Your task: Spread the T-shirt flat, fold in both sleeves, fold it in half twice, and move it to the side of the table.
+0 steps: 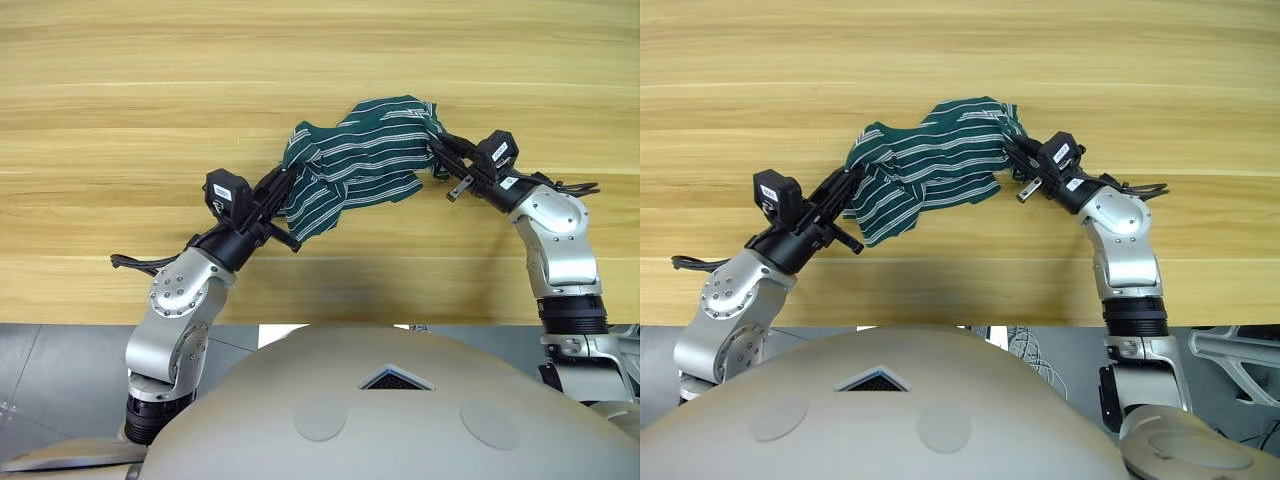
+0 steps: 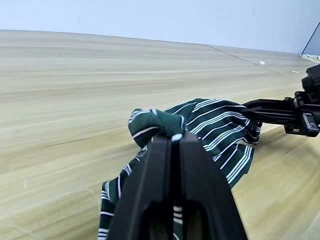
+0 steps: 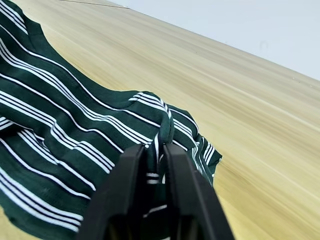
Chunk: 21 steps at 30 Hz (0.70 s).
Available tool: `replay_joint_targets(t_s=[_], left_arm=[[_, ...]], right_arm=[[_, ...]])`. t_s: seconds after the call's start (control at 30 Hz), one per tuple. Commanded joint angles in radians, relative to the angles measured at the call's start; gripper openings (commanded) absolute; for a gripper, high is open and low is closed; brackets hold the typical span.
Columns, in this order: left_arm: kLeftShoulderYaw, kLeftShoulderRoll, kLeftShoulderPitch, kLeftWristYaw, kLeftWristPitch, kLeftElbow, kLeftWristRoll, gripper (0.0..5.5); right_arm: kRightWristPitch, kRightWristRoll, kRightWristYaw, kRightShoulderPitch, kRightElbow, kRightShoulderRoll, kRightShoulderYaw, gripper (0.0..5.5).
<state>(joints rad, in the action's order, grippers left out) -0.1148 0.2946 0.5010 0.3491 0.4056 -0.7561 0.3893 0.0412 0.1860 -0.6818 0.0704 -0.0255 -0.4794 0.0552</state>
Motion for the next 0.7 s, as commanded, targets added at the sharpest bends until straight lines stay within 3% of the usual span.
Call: replay_joint_targets(t_s=[0.03, 0.3, 0.7], left_arm=[[0.003, 0.015, 0.009, 0.011, -0.005, -0.015, 0.011, 0.00], [0.009, 0.015, 0.005, 0.009, -0.010, -0.005, 0.010, 0.00], [0.150, -0.003, -0.046, 0.008, -0.079, 0.034, 0.055, 0.00]], right_arm=[[-0.024, -0.009, 0.007, -0.030, -0.012, 0.000, -0.007, 0.04], [-0.024, 0.031, -0.021, -0.019, 0.034, -0.018, -0.046, 0.04], [0.043, 0.158, -0.212, -0.016, 0.068, -0.132, -0.188, 0.04]])
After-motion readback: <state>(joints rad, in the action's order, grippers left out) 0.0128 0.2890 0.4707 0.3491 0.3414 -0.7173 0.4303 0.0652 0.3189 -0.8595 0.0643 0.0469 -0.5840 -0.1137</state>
